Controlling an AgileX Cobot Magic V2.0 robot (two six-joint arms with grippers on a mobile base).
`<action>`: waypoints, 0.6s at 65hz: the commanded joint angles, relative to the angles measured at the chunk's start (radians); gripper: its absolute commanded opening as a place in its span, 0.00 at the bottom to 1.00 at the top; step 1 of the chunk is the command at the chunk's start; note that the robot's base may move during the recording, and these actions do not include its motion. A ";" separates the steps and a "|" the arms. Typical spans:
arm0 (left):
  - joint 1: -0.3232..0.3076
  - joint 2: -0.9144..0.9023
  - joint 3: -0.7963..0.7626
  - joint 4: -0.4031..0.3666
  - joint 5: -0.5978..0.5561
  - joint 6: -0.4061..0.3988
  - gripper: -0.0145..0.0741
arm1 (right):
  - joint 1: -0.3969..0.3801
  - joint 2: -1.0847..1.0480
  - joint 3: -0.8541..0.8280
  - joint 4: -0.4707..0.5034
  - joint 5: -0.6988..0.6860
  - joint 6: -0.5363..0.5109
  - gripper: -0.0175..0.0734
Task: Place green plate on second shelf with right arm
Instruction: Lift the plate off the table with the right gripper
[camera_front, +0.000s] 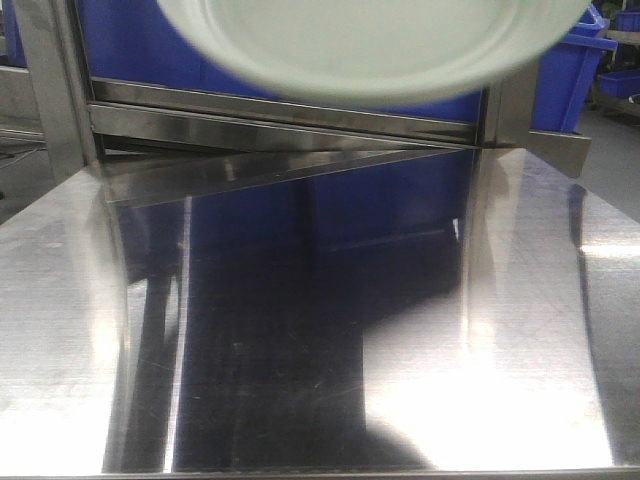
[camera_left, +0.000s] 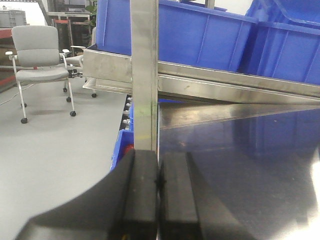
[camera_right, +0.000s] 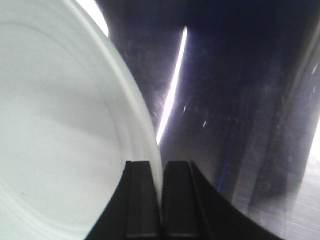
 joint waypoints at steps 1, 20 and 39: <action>-0.008 -0.020 0.042 -0.008 -0.081 -0.008 0.31 | -0.003 -0.127 -0.003 0.021 -0.061 -0.008 0.25; -0.008 -0.020 0.042 -0.008 -0.081 -0.008 0.31 | -0.003 -0.599 0.282 -0.115 -0.158 -0.008 0.25; -0.008 -0.020 0.042 -0.008 -0.081 -0.008 0.31 | -0.003 -0.903 0.426 -0.306 -0.131 -0.008 0.25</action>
